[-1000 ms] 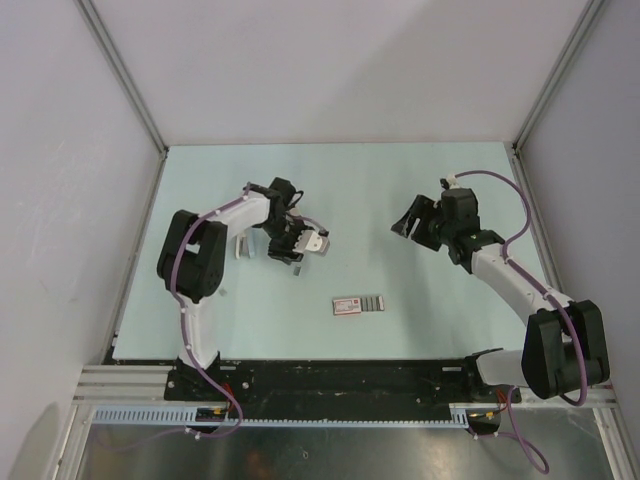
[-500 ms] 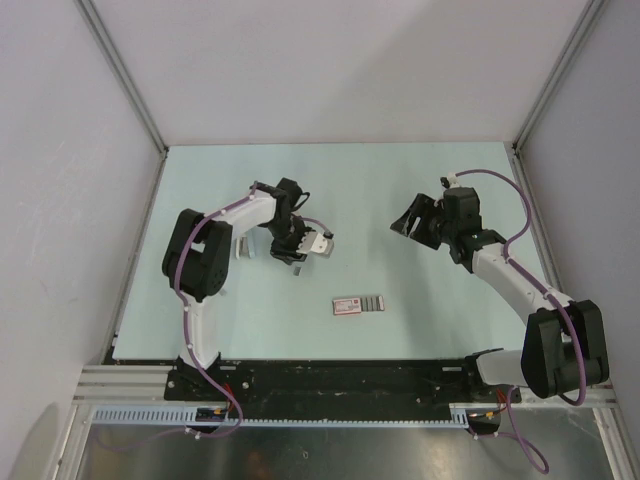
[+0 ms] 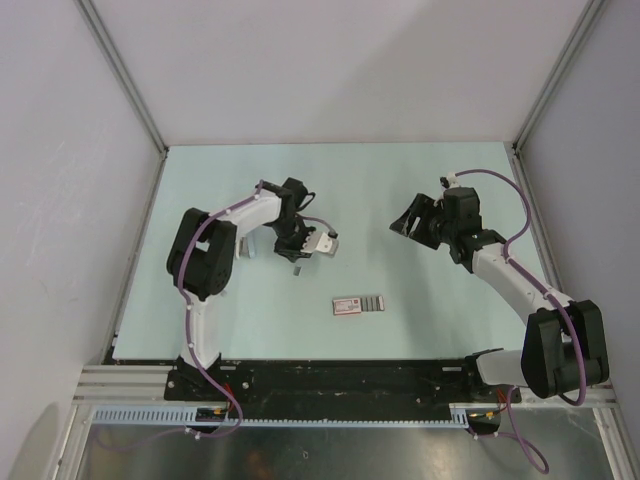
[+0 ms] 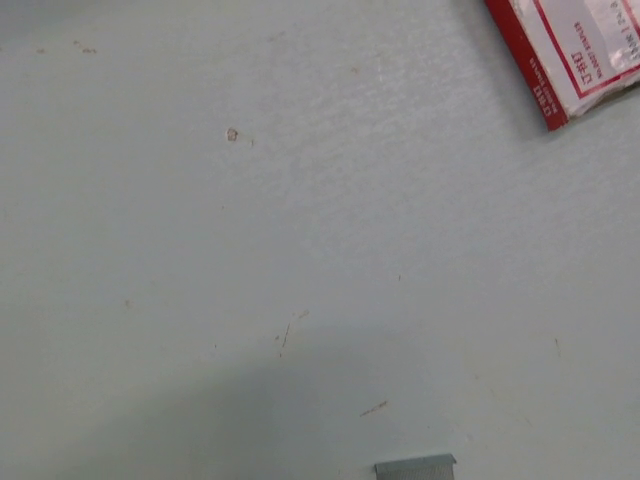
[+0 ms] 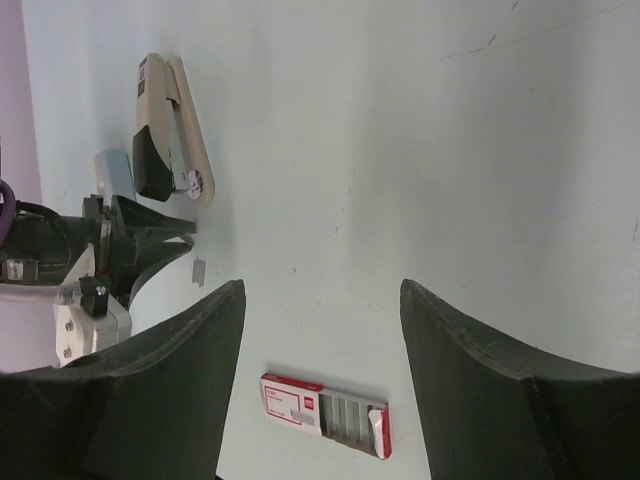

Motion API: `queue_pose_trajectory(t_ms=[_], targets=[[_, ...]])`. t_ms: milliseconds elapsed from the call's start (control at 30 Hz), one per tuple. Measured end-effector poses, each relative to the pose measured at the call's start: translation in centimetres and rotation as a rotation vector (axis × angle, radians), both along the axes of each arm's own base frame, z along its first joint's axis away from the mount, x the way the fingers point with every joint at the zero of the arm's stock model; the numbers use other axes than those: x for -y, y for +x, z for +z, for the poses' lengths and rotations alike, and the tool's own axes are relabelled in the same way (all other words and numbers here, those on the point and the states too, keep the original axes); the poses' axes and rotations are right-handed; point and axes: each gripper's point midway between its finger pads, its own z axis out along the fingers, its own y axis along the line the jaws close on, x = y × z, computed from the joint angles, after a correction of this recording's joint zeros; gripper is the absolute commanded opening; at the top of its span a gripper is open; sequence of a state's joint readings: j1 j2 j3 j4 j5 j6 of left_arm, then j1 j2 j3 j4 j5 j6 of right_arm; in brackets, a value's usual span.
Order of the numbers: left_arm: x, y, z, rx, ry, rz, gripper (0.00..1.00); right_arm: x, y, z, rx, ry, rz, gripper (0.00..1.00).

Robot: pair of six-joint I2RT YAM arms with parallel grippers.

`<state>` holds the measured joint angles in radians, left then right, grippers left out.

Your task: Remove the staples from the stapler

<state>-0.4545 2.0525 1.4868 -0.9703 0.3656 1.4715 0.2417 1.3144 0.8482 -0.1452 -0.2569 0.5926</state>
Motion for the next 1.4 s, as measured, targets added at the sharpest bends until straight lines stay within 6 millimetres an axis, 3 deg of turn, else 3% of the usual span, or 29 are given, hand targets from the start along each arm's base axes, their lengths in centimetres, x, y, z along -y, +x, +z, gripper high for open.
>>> queue_pose_trajectory(t_ms=[233, 567, 700, 767, 833, 933, 1000, 1100, 1200, 1300, 1400], targets=[[0.3, -0.5, 0.0, -0.006, 0.011, 0.016, 0.13, 0.0, -0.1, 0.1, 0.0, 0.002, 0.003, 0.68], [0.0, -2.1, 0.3, -0.042, 0.034, 0.09, 0.06, 0.0, -0.3, 1.0, 0.022, 0.008, 0.004, 0.68], [-0.1, -2.4, 1.9, -0.038, 0.027, 0.145, 0.05, -0.3, -0.5, 1.5, 0.036, 0.012, 0.014, 0.68], [0.2, -1.7, 4.0, -0.009, -0.001, 0.186, 0.03, -0.5, -0.7, 1.9, 0.049, 0.016, 0.02, 0.68], [1.1, -0.3, 7.4, 0.045, -0.07, 0.232, 0.04, -0.7, -0.8, 2.4, 0.062, 0.022, 0.029, 0.68], [3.1, 1.9, 14.1, 0.143, -0.231, 0.301, 0.08, -1.1, -1.3, 3.4, 0.089, 0.032, 0.046, 0.7], [4.3, 2.0, 19.3, 0.178, -0.363, 0.339, 0.09, -1.6, -1.7, 4.2, 0.11, 0.04, 0.065, 0.73], [6.0, 0.5, 26.3, 0.176, -0.558, 0.363, 0.08, -2.7, -2.6, 5.1, 0.141, 0.041, 0.116, 0.81], [7.7, -2.5, 31.5, 0.097, -0.731, 0.351, 0.11, -4.8, -4.2, 5.7, 0.176, 0.035, 0.209, 0.89], [8.9, -5.6, 33.9, -0.046, -0.829, 0.341, 0.12, -7.0, -6.1, 7.1, 0.232, 0.048, 0.325, 0.9], [9.8, -7.6, 34.8, -0.213, -0.872, 0.342, 0.1, -8.4, -7.4, 9.4, 0.314, 0.092, 0.406, 0.89]])
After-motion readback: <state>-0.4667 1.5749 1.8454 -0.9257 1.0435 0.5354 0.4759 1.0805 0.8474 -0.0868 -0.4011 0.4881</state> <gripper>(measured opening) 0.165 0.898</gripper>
